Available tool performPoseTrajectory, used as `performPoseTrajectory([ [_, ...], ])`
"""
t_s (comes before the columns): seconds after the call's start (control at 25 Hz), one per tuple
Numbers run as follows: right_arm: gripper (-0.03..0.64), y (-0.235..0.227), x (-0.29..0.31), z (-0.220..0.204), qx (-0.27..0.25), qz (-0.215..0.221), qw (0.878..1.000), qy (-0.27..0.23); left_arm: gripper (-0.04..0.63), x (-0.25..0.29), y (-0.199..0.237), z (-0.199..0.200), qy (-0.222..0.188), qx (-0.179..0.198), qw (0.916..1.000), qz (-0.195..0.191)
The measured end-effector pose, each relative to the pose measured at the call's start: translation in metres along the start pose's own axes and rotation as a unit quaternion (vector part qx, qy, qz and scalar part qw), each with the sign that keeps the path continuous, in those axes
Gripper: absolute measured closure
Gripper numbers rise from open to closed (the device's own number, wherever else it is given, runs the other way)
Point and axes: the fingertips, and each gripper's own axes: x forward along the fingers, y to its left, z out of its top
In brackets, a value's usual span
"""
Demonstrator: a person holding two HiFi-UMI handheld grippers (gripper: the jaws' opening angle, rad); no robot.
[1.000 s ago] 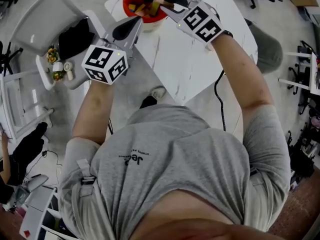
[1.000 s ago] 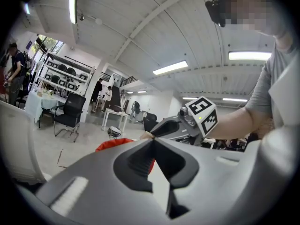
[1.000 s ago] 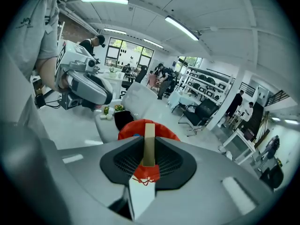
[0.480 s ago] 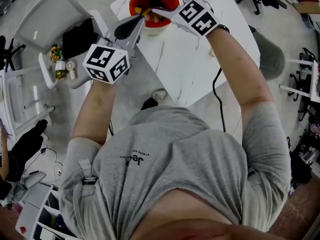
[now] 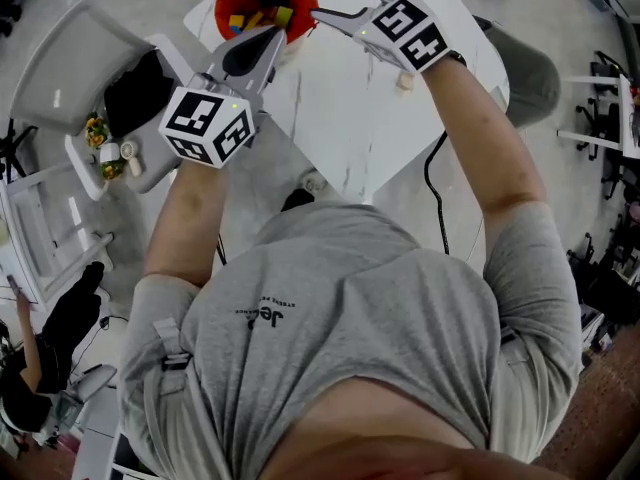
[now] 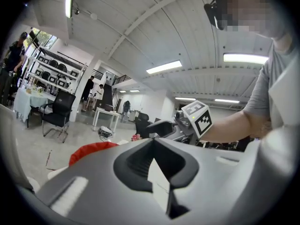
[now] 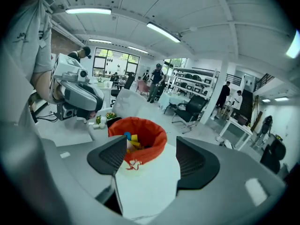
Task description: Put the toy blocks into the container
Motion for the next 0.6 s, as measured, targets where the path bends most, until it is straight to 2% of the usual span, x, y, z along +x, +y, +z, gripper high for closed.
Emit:
performPoseTrajectory([
  [0.16, 0.307, -0.02, -0.043, -0.048, 0.05, -0.035, 0.998, 0.015, 0.546, 0.031, -0.029, -0.014, 0.013, -0.003, 0.9991, -0.041],
  [0.32, 0.307, -0.027, -0.084, -0.124, 0.095, -0.067, 0.991, 0.063, 0.547, 0.063, -0.062, -0.037, 0.038, -0.006, 0.9954, -0.088],
  [0.4, 0.307, -0.021, -0.097, -0.158, 0.105, -0.063, 0.989, 0.086, 0.548, 0.077, -0.077, -0.048, 0.048, -0.005, 0.9931, -0.107],
  [0.6, 0.307, 0.007, -0.106, -0.233, 0.098, -0.021, 0.983, 0.154, 0.548, 0.108, -0.104, -0.074, 0.073, 0.001, 0.9876, -0.139],
])
